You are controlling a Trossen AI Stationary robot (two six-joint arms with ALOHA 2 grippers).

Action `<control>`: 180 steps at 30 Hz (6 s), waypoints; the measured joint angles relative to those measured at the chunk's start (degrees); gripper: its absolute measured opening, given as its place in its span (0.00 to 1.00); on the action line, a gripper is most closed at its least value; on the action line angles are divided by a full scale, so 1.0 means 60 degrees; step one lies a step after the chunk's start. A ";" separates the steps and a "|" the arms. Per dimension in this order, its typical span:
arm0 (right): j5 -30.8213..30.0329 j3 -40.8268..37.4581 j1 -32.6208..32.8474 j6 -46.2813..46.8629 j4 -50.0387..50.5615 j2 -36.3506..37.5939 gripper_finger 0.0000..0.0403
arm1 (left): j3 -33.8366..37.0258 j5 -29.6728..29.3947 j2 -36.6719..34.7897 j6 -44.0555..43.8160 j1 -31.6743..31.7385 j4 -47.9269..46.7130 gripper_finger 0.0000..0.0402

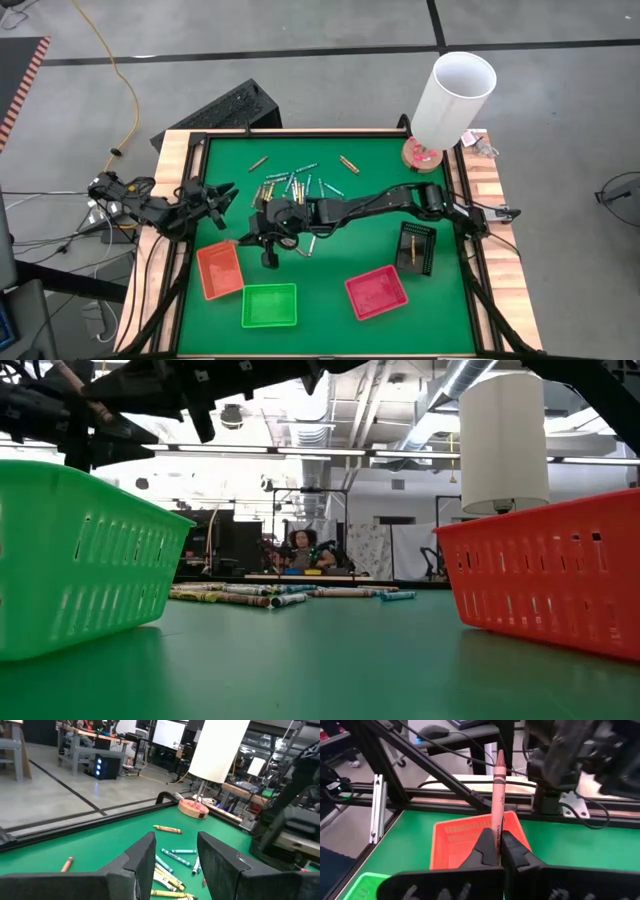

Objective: Sort crayons
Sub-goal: Put the brown crayon into the orange bin

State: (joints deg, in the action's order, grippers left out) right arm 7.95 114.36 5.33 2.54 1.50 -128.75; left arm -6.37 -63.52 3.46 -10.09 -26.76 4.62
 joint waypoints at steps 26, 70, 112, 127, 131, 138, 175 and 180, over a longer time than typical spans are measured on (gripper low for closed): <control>0.2381 0.2782 0.0054 -0.0185 -0.1315 -0.2989 0.00 | -0.0124 -0.0607 -0.0087 0.1146 0.0022 0.0452 0.34; 0.2405 0.3356 -0.0147 -0.0374 -0.1406 -0.4212 0.11 | -0.0124 -0.0660 -0.0087 0.1257 0.0022 0.0399 0.34; -0.1782 0.3359 -0.0691 0.1913 0.8121 -0.1941 0.16 | -0.0124 -0.0656 -0.0087 0.1065 0.0018 0.0095 0.34; -0.1831 0.3353 -0.0712 0.2081 0.8281 -0.2506 0.16 | -0.0124 -0.0660 -0.0084 0.0804 0.0022 -0.0185 0.34; -0.1851 0.3352 -0.0719 0.2106 0.8346 -0.2502 0.16 | -0.0124 -0.0660 -0.0084 0.0740 0.0021 -0.0311 0.34; -0.1849 0.3353 -0.0678 0.2153 0.8342 -0.2502 0.16 | -0.0124 -0.0660 -0.0084 0.0708 0.0020 -0.0389 0.34; -0.2319 0.2474 -0.0576 0.2797 0.8213 -0.2462 0.01 | -0.0124 -0.0656 -0.0084 0.0711 0.0020 -0.0444 0.34; -0.2777 0.2475 -0.0542 0.2913 0.8144 -0.2462 0.01 | -0.0124 -0.0656 -0.0084 0.0711 0.0018 -0.0444 0.34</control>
State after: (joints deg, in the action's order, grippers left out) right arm -8.71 129.22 2.08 20.02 50.36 -143.52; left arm -7.11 -67.46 2.96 -5.82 -26.65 1.96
